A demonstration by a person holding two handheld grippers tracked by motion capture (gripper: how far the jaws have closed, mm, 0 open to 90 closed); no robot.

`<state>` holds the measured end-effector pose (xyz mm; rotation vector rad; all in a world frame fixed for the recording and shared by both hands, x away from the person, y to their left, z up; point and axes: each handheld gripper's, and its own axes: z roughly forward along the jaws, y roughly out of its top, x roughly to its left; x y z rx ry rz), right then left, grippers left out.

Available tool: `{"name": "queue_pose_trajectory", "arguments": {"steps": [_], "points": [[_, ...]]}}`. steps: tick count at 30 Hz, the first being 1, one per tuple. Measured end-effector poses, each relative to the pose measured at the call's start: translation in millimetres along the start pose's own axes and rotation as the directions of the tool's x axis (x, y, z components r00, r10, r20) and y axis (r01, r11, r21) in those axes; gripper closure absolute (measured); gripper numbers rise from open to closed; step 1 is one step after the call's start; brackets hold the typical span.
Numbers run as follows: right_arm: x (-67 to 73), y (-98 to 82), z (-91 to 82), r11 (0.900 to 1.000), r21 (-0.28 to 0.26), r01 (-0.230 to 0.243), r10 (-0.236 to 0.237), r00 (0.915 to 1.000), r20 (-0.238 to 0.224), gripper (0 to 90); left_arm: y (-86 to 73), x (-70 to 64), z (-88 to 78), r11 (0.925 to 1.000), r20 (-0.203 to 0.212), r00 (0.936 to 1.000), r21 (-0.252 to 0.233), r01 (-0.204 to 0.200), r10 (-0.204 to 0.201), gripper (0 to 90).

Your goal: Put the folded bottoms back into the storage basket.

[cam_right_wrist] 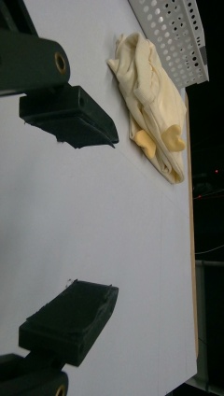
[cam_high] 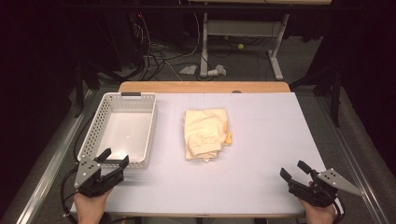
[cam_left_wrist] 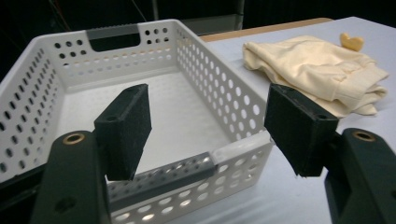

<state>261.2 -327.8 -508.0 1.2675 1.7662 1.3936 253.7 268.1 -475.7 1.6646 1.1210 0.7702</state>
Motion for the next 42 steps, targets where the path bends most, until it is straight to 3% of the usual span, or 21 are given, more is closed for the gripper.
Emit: {"name": "queue_pose_trajectory", "arguments": {"steps": [18, 26, 42], "points": [[-0.1, 2.0, 6.2, 1.0, 0.005, 0.005, -0.005, 0.9999, -0.013, 23.7, 20.8, -20.1, 19.6, 0.9992, 0.074, 0.9965, -0.005, -0.04, 0.04, 30.6], [-0.3, 3.1, 9.4, 1.0, 0.001, 0.004, -0.004, 0.9997, -0.023, 23.7, 27.7, -38.1, 32.9, 0.9989, 0.132, 0.9903, 0.003, -0.046, 0.045, 30.3], [-0.3, 3.6, 11.0, 1.0, 0.001, 0.008, -0.008, 0.9994, -0.034, 23.7, 31.9, -64.3, 51.9, 0.9983, 0.196, 0.979, 0.011, -0.058, 0.055, 29.6]]}}
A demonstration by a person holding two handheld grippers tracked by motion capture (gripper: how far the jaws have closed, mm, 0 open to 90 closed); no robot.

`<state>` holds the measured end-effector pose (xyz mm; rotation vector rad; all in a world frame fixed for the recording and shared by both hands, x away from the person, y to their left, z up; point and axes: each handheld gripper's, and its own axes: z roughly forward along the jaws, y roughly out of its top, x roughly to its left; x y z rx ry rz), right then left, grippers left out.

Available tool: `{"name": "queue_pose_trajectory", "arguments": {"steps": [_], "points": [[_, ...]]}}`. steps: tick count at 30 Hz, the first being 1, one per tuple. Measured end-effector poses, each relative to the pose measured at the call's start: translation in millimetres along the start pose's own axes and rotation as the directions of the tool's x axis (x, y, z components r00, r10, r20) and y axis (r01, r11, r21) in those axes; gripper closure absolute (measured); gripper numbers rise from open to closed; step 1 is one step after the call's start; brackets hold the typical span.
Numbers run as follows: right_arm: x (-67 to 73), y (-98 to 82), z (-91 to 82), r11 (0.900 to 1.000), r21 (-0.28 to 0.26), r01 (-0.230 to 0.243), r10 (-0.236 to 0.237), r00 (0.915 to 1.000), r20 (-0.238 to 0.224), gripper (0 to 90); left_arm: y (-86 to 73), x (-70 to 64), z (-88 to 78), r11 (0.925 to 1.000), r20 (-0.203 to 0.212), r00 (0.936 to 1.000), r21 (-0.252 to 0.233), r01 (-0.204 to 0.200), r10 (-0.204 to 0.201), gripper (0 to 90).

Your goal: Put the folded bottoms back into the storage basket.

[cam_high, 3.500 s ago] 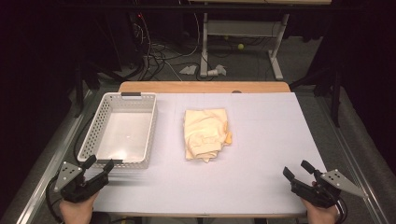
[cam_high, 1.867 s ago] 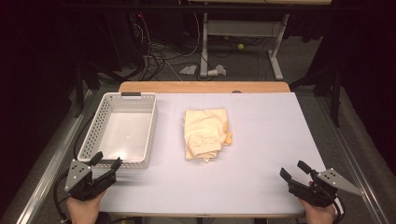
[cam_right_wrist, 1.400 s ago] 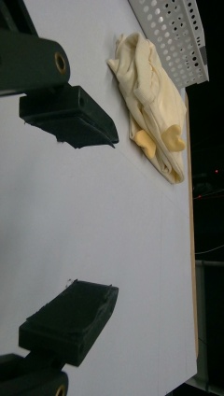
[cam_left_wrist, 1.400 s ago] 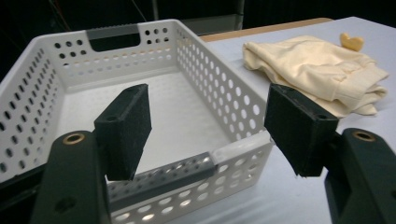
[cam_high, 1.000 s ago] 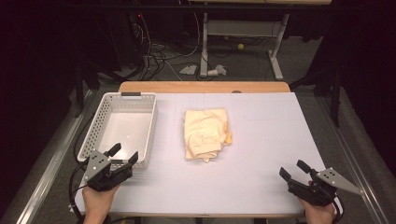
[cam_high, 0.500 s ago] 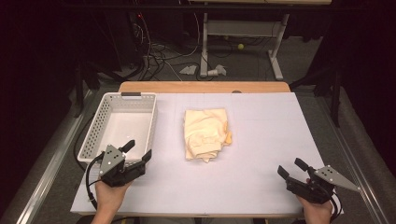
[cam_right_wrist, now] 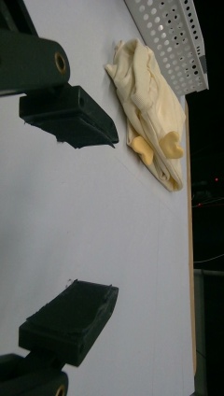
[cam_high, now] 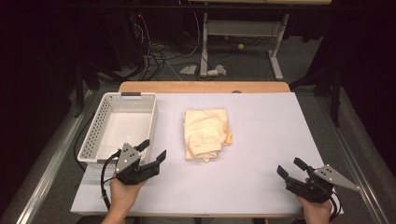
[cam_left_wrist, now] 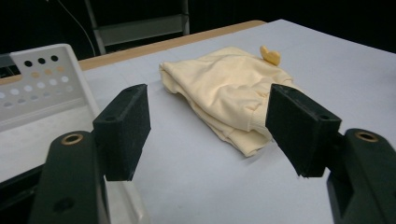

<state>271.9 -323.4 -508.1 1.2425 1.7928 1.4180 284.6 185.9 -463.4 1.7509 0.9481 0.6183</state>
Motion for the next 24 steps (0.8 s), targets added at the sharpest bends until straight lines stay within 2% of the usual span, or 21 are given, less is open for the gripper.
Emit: {"name": "queue_pose_trajectory", "arguments": {"steps": [24], "points": [[0.4, 0.2, -0.1, 1.0, -0.003, 0.003, -0.003, 1.0, -0.005, 23.7, 13.9, -27.1, 35.8, 0.9996, 0.089, 0.9958, 0.013, -0.023, 0.022, 29.4]]}}
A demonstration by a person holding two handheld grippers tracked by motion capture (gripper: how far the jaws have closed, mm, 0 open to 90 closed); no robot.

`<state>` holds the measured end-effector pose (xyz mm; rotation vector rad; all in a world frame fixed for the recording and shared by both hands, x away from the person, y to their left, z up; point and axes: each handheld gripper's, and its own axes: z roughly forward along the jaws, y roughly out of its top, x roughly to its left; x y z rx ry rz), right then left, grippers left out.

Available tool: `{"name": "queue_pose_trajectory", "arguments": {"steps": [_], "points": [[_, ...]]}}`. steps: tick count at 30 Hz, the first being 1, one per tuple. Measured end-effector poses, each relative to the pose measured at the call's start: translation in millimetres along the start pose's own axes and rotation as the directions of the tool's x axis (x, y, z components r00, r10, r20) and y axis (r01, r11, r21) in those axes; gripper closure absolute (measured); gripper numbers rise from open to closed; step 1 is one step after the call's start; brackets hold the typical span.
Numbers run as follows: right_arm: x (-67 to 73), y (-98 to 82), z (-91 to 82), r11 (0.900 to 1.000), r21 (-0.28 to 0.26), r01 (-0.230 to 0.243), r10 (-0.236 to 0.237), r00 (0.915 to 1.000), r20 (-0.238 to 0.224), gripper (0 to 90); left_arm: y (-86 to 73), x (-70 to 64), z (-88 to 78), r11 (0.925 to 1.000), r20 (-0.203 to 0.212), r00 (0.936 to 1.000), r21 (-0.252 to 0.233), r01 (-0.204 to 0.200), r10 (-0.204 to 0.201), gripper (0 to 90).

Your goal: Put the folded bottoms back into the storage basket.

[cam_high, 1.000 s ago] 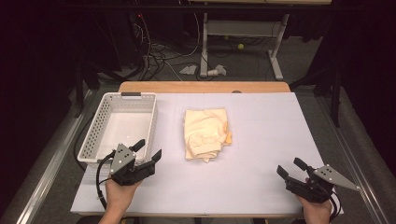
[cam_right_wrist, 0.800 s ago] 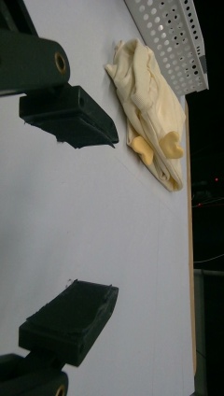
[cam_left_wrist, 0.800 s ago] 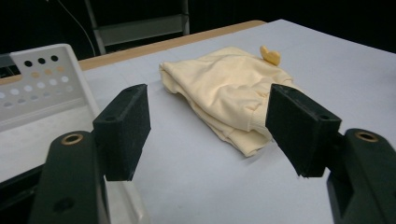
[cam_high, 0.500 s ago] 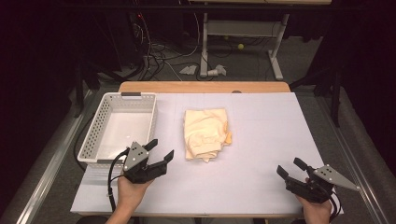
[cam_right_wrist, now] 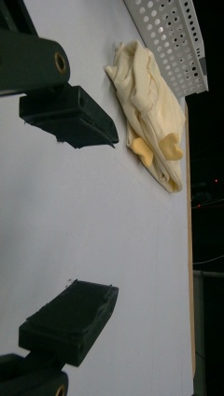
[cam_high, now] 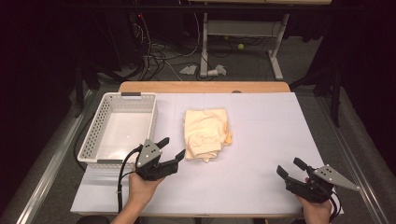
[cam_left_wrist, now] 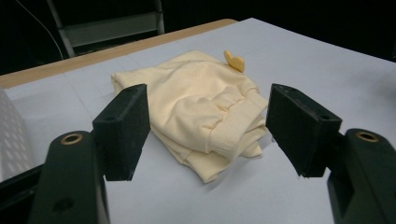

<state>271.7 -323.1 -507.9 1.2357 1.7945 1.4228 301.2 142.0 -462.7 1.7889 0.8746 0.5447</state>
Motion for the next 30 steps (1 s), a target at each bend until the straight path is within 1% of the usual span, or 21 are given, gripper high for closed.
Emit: {"name": "queue_pose_trajectory", "arguments": {"steps": [3, 9, 15, 20, 22, 25, 29, 30], "points": [[0.2, 0.1, -0.1, 1.0, 0.0, 0.001, -0.001, 1.0, -0.001, 23.6, 1.9, -2.5, 6.4, 1.0, 0.011, 0.9999, 0.003, 0.002, -0.002, 28.0], [0.2, 0.1, -0.1, 1.0, 0.0, 0.001, -0.001, 1.0, -0.001, 23.7, 5.2, -6.5, 19.3, 0.9999, 0.026, 0.9997, 0.011, 0.001, -0.001, 27.9], [0.1, 0.1, -0.3, 1.0, -0.002, 0.002, -0.002, 1.0, -0.001, 23.7, 6.5, -8.9, 27.7, 0.9999, 0.036, 0.9994, 0.016, 0.002, -0.002, 27.9], [-0.4, -0.1, 0.0, 1.0, 0.001, -0.002, 0.002, 1.0, -0.001, 23.7, 8.9, -7.3, 37.5, 0.9995, 0.033, 0.9993, 0.028, 0.017, -0.018, 27.9], [-0.9, -0.1, -0.2, 1.0, 0.001, -0.005, 0.005, 1.0, -0.003, 23.7, 10.5, -6.7, 41.9, 0.9987, 0.032, 0.9991, 0.043, 0.027, -0.029, 25.2], [-0.9, -0.2, 0.3, 1.0, 0.002, -0.005, 0.005, 1.0, -0.003, 23.7, 12.2, -6.2, 45.2, 0.9984, 0.029, 0.9991, 0.048, 0.028, -0.03, 24.8], [-0.9, -0.2, 0.3, 1.0, 0.003, -0.007, 0.007, 1.0, 0.004, 23.6, 16.2, -4.8, 52.6, 0.9974, 0.024, 0.9988, 0.059, 0.041, -0.043, 23.7], [-0.9, -0.2, 0.2, 1.0, 0.004, -0.008, 0.008, 1.0, 0.005, 23.6, 17.4, -4.5, 54.1, 0.9972, 0.016, 0.999, 0.062, 0.041, -0.042, 23.7]]}}
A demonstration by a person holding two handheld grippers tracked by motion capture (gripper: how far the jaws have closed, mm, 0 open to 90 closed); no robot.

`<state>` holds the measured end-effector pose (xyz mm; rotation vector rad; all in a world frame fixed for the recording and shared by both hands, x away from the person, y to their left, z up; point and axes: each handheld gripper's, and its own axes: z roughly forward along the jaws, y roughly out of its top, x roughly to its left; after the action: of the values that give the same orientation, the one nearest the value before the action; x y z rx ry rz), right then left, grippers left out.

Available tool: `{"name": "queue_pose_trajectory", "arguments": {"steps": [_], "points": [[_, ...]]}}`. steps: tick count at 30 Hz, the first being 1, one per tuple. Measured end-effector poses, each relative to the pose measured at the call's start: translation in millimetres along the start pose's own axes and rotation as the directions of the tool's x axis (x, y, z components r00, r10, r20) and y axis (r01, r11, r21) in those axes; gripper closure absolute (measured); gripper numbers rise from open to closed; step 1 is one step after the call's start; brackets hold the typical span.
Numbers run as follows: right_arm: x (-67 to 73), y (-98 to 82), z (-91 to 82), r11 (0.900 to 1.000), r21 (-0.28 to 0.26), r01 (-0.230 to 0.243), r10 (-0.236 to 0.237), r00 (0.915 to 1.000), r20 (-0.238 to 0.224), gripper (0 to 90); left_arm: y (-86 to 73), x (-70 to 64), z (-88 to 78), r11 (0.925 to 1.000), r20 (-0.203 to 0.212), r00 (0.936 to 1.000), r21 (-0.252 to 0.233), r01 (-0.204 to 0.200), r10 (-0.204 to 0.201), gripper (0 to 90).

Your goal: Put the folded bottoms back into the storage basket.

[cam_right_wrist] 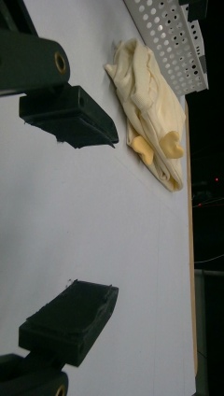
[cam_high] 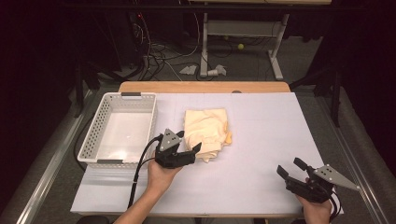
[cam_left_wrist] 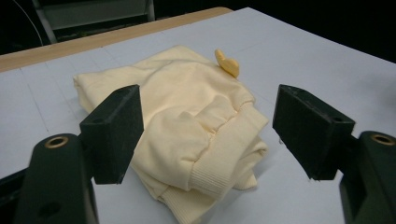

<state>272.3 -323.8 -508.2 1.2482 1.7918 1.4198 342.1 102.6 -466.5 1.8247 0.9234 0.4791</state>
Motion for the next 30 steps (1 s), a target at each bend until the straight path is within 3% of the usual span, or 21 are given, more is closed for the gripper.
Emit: {"name": "queue_pose_trajectory", "arguments": {"steps": [15, 23, 30], "points": [[-0.5, 0.0, 0.0, 1.0, 0.0, -0.002, 0.002, 1.0, 0.004, 23.6, 20.4, 16.9, 32.1, 0.9932, -0.042, 0.9982, 0.107, 0.046, -0.042, 22.2], [0.2, 0.3, 0.2, 1.0, 0.001, 0.003, -0.003, 1.0, -0.007, 23.7, 31.1, 27.0, 43.8, 0.9814, -0.064, 0.9963, 0.179, 0.068, -0.057, 21.1], [-1.0, 0.4, 0.4, 1.0, 0.001, -0.005, 0.005, 0.9999, -0.009, 23.8, 39.0, 38.3, 58.1, 0.9657, -0.09, 0.9935, 0.244, 0.089, -0.069, 18.0]]}}
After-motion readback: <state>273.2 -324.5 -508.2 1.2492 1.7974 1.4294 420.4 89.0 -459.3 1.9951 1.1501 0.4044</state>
